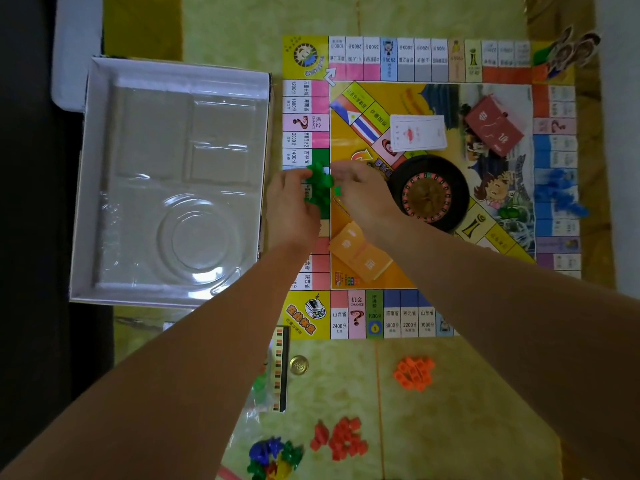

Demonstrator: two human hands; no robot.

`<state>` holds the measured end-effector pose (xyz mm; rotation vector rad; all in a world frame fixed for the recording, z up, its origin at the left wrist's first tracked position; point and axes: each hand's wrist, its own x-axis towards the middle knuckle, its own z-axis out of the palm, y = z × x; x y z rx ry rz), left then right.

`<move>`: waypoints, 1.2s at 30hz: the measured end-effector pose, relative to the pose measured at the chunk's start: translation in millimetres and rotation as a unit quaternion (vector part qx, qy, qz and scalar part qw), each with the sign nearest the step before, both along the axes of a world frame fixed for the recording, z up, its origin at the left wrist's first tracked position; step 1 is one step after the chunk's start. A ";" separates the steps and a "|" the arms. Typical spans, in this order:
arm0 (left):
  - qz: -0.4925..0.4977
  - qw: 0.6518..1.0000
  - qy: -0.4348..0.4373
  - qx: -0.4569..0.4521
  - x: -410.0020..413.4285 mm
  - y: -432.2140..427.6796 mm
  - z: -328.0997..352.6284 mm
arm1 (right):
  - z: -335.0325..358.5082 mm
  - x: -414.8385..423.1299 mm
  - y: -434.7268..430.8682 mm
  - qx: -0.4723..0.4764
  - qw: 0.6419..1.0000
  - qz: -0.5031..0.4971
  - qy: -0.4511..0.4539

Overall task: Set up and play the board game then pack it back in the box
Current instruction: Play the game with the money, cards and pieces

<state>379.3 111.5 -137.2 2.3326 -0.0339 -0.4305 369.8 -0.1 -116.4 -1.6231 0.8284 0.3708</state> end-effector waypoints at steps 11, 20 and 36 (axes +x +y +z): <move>0.028 0.992 0.052 0.115 -2.1 -9.1 4.6 | -23.6 -1.9 -7.2 -0.093 0.994 0.026 0.047; 0.012 0.996 0.067 0.057 0.5 -8.5 7.1 | -27.2 0.4 -8.3 -0.038 0.998 0.007 0.046; -0.088 0.991 0.073 0.070 -100.4 8.4 38.5 | 33.3 -121.4 -1.3 -0.068 0.995 0.063 0.045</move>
